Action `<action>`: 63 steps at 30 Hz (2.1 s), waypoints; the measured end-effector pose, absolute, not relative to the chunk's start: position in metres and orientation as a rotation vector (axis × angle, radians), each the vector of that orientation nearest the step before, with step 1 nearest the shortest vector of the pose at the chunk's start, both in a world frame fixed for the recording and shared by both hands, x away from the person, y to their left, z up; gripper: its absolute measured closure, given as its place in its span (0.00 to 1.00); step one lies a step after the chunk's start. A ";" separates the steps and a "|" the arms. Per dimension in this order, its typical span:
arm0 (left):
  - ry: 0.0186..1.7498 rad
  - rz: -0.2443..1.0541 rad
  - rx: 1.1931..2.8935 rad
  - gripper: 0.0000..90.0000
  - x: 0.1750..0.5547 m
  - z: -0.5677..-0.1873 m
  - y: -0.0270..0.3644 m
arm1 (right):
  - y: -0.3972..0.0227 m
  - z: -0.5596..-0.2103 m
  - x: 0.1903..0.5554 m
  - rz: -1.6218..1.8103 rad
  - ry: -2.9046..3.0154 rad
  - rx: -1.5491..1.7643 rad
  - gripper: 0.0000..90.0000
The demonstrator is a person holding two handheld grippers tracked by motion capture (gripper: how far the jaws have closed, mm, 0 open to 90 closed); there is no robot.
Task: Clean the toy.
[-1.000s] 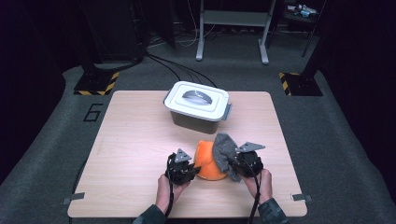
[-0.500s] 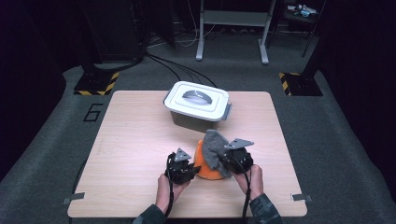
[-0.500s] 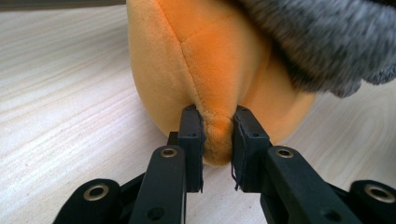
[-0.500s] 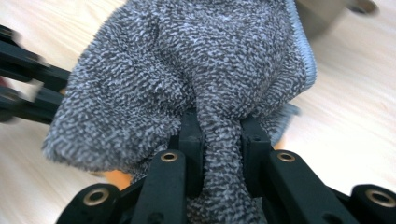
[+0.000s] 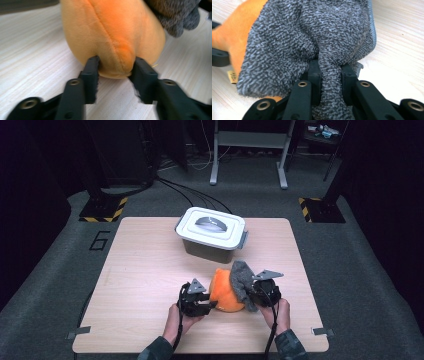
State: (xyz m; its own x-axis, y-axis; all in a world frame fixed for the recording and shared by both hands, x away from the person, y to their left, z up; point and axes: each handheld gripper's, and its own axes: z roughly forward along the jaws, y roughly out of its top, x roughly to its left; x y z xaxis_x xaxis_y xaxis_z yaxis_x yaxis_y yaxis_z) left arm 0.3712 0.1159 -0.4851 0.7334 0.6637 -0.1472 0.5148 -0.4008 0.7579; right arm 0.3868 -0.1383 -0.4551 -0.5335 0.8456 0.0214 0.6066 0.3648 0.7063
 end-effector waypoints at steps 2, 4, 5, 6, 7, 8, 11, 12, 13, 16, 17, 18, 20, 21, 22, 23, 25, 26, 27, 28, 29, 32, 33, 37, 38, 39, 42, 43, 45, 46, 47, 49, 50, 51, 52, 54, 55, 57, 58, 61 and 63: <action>0.921 0.232 2.085 0.82 0.371 -0.484 0.115 | -0.136 -0.446 0.383 0.984 2.269 1.240 0.83; 0.954 0.224 2.066 0.83 0.370 -0.483 0.114 | -0.133 -0.441 0.381 0.991 2.262 1.224 0.83; 0.961 0.223 2.066 0.83 0.370 -0.483 0.114 | -0.129 -0.435 0.378 1.007 2.256 1.193 0.83; 0.958 0.218 2.064 0.83 0.369 -0.482 0.113 | -0.114 -0.424 0.372 1.048 2.278 1.120 0.83; 0.958 0.219 2.064 0.83 0.368 -0.481 0.112 | -0.108 -0.421 0.370 1.049 2.287 1.097 0.83; 0.952 0.224 2.071 0.83 0.368 -0.480 0.111 | -0.108 -0.421 0.370 1.049 2.287 1.097 0.83; 0.958 0.231 2.086 0.85 0.367 -0.480 0.108 | -0.076 -0.425 0.370 0.966 2.333 1.016 0.83; 0.969 0.225 2.081 0.85 0.368 -0.481 0.108 | -0.076 -0.425 0.370 0.966 2.333 1.016 0.83; 0.975 0.210 2.071 0.85 0.368 -0.482 0.111 | -0.077 -0.430 0.373 0.964 2.339 1.026 0.83; 0.977 0.196 2.055 0.85 0.368 -0.484 0.113 | -0.091 -0.434 0.376 0.970 2.332 1.063 0.83; 0.975 0.198 2.052 0.85 0.368 -0.483 0.113 | -0.097 -0.435 0.376 0.955 2.321 1.076 0.83; 0.975 0.199 2.048 0.85 0.368 -0.483 0.112 | -0.103 -0.436 0.376 0.951 2.313 1.107 0.83; 0.974 0.200 2.047 0.85 0.368 -0.483 0.112 | -0.110 -0.438 0.376 0.944 2.305 1.128 0.83; 0.969 0.199 2.049 0.85 0.368 -0.484 0.113 | -0.118 -0.441 0.377 0.930 2.294 1.152 0.83; 0.969 0.197 2.046 0.85 0.368 -0.484 0.113 | -0.126 -0.445 0.378 0.931 2.282 1.197 0.83; 0.964 0.195 2.048 0.85 0.368 -0.484 0.113 | -0.131 -0.449 0.380 0.940 2.278 1.221 0.83; 0.963 0.193 2.042 0.85 0.368 -0.484 0.112 | -0.139 -0.456 0.382 0.929 2.270 1.248 0.83; 0.958 0.197 2.045 0.85 0.368 -0.484 0.111 | -0.141 -0.458 0.382 0.941 2.266 1.269 0.83; 0.954 0.206 2.055 0.83 0.368 -0.483 0.111 | -0.141 -0.458 0.383 0.937 2.271 1.261 0.83; 0.940 0.206 2.055 0.76 0.368 -0.482 0.111 | -0.140 -0.458 0.383 0.939 2.270 1.259 0.83; 0.935 0.212 2.065 0.65 0.369 -0.481 0.111 | -0.139 -0.457 0.383 0.921 2.265 1.258 0.83; 0.886 0.224 2.081 0.57 0.371 -0.483 0.111 | -0.140 -0.456 0.385 0.925 2.265 1.259 0.83; 0.877 0.231 2.083 0.72 0.370 -0.483 0.110 | -0.141 -0.453 0.384 0.935 2.271 1.255 0.83; 0.898 0.269 2.078 0.81 0.367 -0.481 0.105 | -0.134 -0.436 0.377 0.964 2.247 1.188 0.83; 0.898 0.269 2.078 0.82 0.367 -0.481 0.105 | -0.134 -0.436 0.377 0.964 2.247 1.188 0.83; 0.901 0.272 2.077 0.82 0.367 -0.481 0.105 | -0.128 -0.430 0.374 0.983 2.242 1.178 0.83; 0.898 0.275 2.082 0.84 0.365 -0.480 0.103 | -0.104 -0.418 0.371 1.012 2.294 1.073 0.83; 0.907 0.285 2.097 0.85 0.365 -0.480 0.102 | -0.087 -0.420 0.375 0.964 2.340 1.009 0.83; 0.917 0.282 2.099 0.85 0.366 -0.481 0.103 | -0.081 -0.425 0.378 0.911 2.362 0.995 0.83; 0.926 0.258 2.084 0.86 0.368 -0.483 0.108 | -0.082 -0.427 0.381 0.934 2.357 0.996 0.83; 0.926 0.258 2.084 0.86 0.368 -0.483 0.108 | -0.082 -0.427 0.381 0.934 2.357 0.996 0.83; 0.923 0.242 2.080 0.86 0.368 -0.482 0.110 | -0.090 -0.430 0.381 0.943 2.350 1.040 0.83; 0.916 0.245 2.080 0.86 0.367 -0.482 0.109 | -0.095 -0.431 0.381 0.943 2.349 1.050 0.83; 0.925 0.241 2.068 0.86 0.366 -0.483 0.108 | -0.100 -0.432 0.380 0.940 2.339 1.068 0.83; 0.922 0.243 2.068 0.86 0.367 -0.483 0.108 | -0.105 -0.433 0.380 0.934 2.340 1.074 0.83; 0.918 0.250 2.073 0.86 0.367 -0.483 0.107 | -0.117 -0.436 0.378 0.912 2.324 1.116 0.83; 0.918 0.249 2.075 0.86 0.367 -0.483 0.107 | -0.122 -0.439 0.378 0.905 2.317 1.136 0.83; 0.917 0.252 2.074 0.86 0.367 -0.483 0.107 | -0.134 -0.445 0.378 0.891 2.309 1.167 0.83; 0.915 0.253 2.076 0.86 0.367 -0.482 0.107 | -0.137 -0.447 0.378 0.890 2.305 1.194 0.83; 0.909 0.260 2.079 0.86 0.366 -0.482 0.106 | -0.150 -0.454 0.382 0.882 2.298 1.229 0.83; 0.918 0.257 2.075 0.86 0.366 -0.482 0.106 | -0.150 -0.451 0.381 0.892 2.283 1.240 0.83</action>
State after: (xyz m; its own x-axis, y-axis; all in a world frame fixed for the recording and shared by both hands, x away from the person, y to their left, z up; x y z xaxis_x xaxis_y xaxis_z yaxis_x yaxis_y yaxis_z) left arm 0.3663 0.1055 -0.4817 0.7118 0.6893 -0.1348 0.5190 -0.3870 0.7621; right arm 0.3806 -0.1497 -0.4506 -0.5312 0.8465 -0.0373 0.5968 0.4051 0.6926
